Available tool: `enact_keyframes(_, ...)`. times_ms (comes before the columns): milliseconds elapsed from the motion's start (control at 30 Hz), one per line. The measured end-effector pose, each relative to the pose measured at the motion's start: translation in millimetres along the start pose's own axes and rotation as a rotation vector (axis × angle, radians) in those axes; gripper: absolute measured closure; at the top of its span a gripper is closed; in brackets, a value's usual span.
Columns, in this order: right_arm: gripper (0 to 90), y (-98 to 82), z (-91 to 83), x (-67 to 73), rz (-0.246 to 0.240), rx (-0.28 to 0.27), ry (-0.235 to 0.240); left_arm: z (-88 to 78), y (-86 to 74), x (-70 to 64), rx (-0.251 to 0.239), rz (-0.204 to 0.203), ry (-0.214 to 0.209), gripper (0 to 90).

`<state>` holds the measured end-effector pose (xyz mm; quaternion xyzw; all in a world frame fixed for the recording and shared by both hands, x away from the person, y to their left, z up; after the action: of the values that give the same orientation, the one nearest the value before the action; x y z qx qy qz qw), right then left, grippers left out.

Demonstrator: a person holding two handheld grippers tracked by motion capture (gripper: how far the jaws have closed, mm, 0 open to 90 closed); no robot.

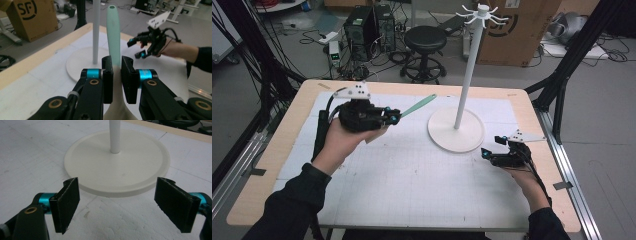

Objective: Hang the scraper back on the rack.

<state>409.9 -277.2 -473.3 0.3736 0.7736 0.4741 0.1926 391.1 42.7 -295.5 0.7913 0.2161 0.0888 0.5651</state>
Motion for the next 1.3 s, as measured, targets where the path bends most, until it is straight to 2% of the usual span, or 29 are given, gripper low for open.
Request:
enact_keyframes(267, 19.5, -0.1, 0.1, 0.0, 0.002, 0.000, 0.003, 1.8, 57.1, 0.0, -0.020, 0.025, -0.044, 80.6)
enact_keyframes(433, 19.5, -0.8, 0.7, 1.1, 0.004, 0.005, 0.010, 1.5, 84.1, 2.2, -0.026, 0.035, -0.068, 80.5)
enact_keyframes(467, 19.6, -0.7, 0.5, 0.5, 0.004, 0.004, 0.006, 1.0, 93.6, 4.5, -0.033, 0.036, -0.070, 80.5)
enact_keyframes(533, 19.5, -0.6, 0.5, 0.5, 0.003, 0.003, 0.007, 0.3, 98.2, 5.1, -0.040, 0.038, -0.076, 80.5)
enact_keyframes(600, 19.6, -0.9, 0.9, 0.6, 0.004, 0.004, 0.009, -1.6, 111.2, 7.0, -0.062, 0.038, -0.078, 80.6)
enact_keyframes(833, 19.5, -1.5, 1.3, 1.7, 0.002, 0.010, 0.012, -3.4, 132.0, 11.3, -0.096, 0.037, -0.072, 80.5)
enact_keyframes(1300, 19.6, -3.3, 2.7, 2.5, -0.007, 0.020, 0.016, 3.7, 154.7, 9.7, -0.110, 0.057, -0.066, 80.5)
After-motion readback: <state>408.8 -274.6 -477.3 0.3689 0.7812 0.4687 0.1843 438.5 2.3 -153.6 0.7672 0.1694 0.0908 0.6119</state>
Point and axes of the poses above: each handheld gripper's, and its own axes: z roughly forward along the jaws, y roughly out of its top, x roughly to its left, the point moved 10 cm from there along z, roughly forward along the jaws
